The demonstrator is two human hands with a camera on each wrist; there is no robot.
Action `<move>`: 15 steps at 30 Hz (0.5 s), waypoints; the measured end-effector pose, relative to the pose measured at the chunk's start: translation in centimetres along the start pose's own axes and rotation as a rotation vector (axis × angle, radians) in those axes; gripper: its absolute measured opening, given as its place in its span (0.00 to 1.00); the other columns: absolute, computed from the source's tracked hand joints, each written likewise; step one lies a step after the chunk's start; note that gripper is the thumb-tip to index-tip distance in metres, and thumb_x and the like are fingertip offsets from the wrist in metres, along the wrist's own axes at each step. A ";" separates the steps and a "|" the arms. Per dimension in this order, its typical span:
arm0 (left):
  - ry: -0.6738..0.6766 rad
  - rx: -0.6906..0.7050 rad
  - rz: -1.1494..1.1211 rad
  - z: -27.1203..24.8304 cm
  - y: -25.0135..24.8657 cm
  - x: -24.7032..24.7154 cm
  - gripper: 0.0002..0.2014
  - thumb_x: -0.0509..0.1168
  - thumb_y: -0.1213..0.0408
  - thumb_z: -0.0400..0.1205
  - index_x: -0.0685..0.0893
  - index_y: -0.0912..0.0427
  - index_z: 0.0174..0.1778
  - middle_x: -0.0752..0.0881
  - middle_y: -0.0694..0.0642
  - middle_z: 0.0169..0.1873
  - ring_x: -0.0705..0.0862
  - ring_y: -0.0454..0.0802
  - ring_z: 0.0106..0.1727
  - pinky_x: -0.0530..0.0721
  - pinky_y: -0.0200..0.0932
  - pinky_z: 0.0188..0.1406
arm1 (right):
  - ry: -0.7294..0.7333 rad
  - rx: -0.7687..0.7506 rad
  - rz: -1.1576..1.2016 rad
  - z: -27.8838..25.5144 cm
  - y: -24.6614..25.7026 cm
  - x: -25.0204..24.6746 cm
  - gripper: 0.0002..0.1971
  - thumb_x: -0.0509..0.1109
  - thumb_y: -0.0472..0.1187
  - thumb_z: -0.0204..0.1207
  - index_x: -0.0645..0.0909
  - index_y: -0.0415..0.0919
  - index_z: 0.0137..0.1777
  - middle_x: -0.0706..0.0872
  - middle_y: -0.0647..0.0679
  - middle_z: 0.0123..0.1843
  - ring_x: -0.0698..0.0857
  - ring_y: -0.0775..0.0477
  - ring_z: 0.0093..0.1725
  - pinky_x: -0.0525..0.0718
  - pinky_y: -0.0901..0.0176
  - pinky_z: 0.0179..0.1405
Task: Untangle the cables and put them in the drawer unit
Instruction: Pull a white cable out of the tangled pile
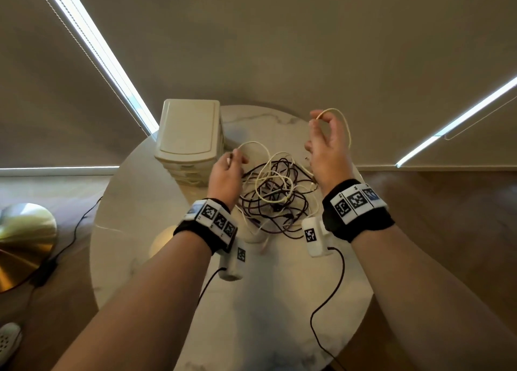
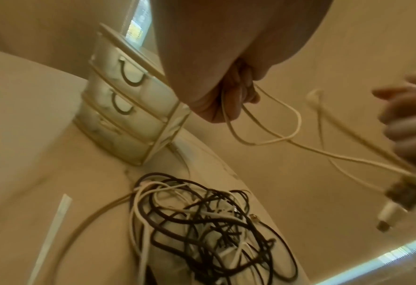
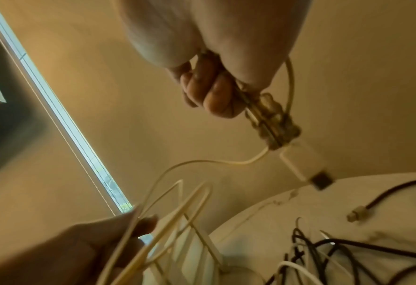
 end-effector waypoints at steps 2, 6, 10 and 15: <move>-0.031 -0.043 -0.049 0.6 0.8 -1.4 0.18 0.57 0.47 0.92 0.85 0.53 0.44 0.78 0.51 0.35 0.76 0.50 0.34 0.81 0.51 0.39 | 0.047 -0.028 -0.138 -0.5 -0.8 -0.8 0.12 0.60 0.50 0.91 0.83 0.48 0.61 0.82 0.39 0.41 0.76 0.47 0.34 0.81 0.46 0.35; -0.047 -0.047 -0.148 1.4 0.8 -3.3 0.18 0.60 0.43 0.89 0.92 0.45 0.44 0.82 0.49 0.37 0.78 0.47 0.34 0.81 0.50 0.38 | 0.315 0.154 -0.449 -3.7 -7.1 -1.1 0.17 0.56 0.49 0.92 0.86 0.47 0.50 0.79 0.50 0.34 0.76 0.50 0.31 0.77 0.53 0.34; -0.051 -0.034 -0.040 1.2 -0.1 -3.8 0.16 0.60 0.47 0.92 0.91 0.49 0.52 0.90 0.51 0.50 0.88 0.52 0.51 0.90 0.51 0.54 | 0.746 0.483 -1.002 -10.2 -16.2 -1.6 0.12 0.60 0.47 0.89 0.85 0.46 0.56 0.83 0.50 0.43 0.83 0.47 0.41 0.81 0.56 0.40; 0.048 0.056 0.126 0.3 -1.2 -2.6 0.19 0.58 0.49 0.93 0.91 0.57 0.56 0.89 0.50 0.43 0.78 0.42 0.32 0.80 0.39 0.30 | 0.370 0.210 -0.861 -7.6 -12.6 -0.6 0.31 0.68 0.58 0.83 0.69 0.45 0.82 0.79 0.42 0.75 0.80 0.39 0.73 0.81 0.43 0.71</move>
Point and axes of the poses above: each hand's wrist, its own z-axis towards the middle knuckle, its own x-axis out of the palm, y = z × x, the point moved 7 cm from there along z, towards the middle knuckle
